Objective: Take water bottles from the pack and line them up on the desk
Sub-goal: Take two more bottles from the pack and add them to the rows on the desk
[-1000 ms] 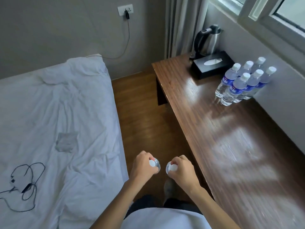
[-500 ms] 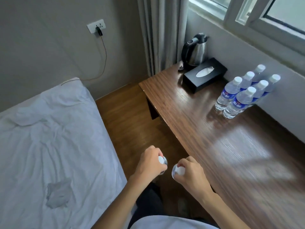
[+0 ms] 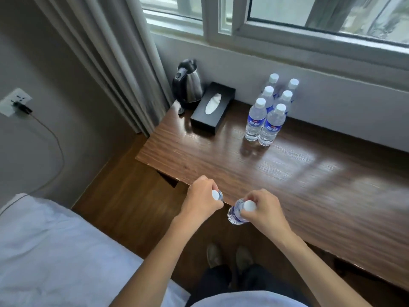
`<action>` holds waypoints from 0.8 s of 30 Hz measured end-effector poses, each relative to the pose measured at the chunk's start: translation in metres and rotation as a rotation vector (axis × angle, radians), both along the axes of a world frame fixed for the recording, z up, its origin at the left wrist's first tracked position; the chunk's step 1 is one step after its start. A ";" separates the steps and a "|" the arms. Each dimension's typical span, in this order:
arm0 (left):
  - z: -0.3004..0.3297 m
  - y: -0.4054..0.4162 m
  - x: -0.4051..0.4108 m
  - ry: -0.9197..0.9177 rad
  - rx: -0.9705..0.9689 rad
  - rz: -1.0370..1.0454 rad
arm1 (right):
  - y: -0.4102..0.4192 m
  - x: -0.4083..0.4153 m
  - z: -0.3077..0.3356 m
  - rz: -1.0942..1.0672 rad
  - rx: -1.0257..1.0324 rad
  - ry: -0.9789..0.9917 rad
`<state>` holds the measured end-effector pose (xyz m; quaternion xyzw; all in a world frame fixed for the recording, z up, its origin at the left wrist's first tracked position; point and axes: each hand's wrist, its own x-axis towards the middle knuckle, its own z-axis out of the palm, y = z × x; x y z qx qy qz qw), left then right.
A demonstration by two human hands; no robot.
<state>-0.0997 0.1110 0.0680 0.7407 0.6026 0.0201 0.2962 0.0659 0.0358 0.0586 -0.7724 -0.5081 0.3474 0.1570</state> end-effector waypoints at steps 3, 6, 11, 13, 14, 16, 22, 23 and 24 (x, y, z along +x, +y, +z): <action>-0.004 0.022 0.013 0.002 -0.017 -0.040 | 0.017 0.004 0.002 -0.083 0.008 -0.012; -0.009 0.040 0.031 -0.015 -0.022 -0.051 | 0.035 0.012 0.000 -0.164 0.019 -0.002; -0.015 0.059 0.060 -0.024 -0.039 -0.098 | 0.051 0.026 0.001 -0.235 0.029 0.008; -0.017 0.067 0.070 -0.037 -0.038 -0.114 | 0.056 0.033 0.000 -0.254 0.020 0.017; -0.017 0.071 0.075 -0.040 -0.039 -0.124 | 0.058 0.036 -0.001 -0.260 0.020 0.018; -0.018 0.078 0.083 -0.049 -0.039 -0.148 | 0.065 0.044 -0.005 -0.267 0.018 0.022; -0.023 0.085 0.091 -0.107 -0.039 -0.213 | 0.070 0.051 -0.015 -0.240 0.033 0.018; -0.026 0.085 0.089 -0.133 -0.029 -0.202 | 0.069 0.050 -0.017 -0.227 0.040 0.022; -0.030 0.085 0.087 -0.159 -0.016 -0.196 | 0.067 0.049 -0.018 -0.207 0.050 0.018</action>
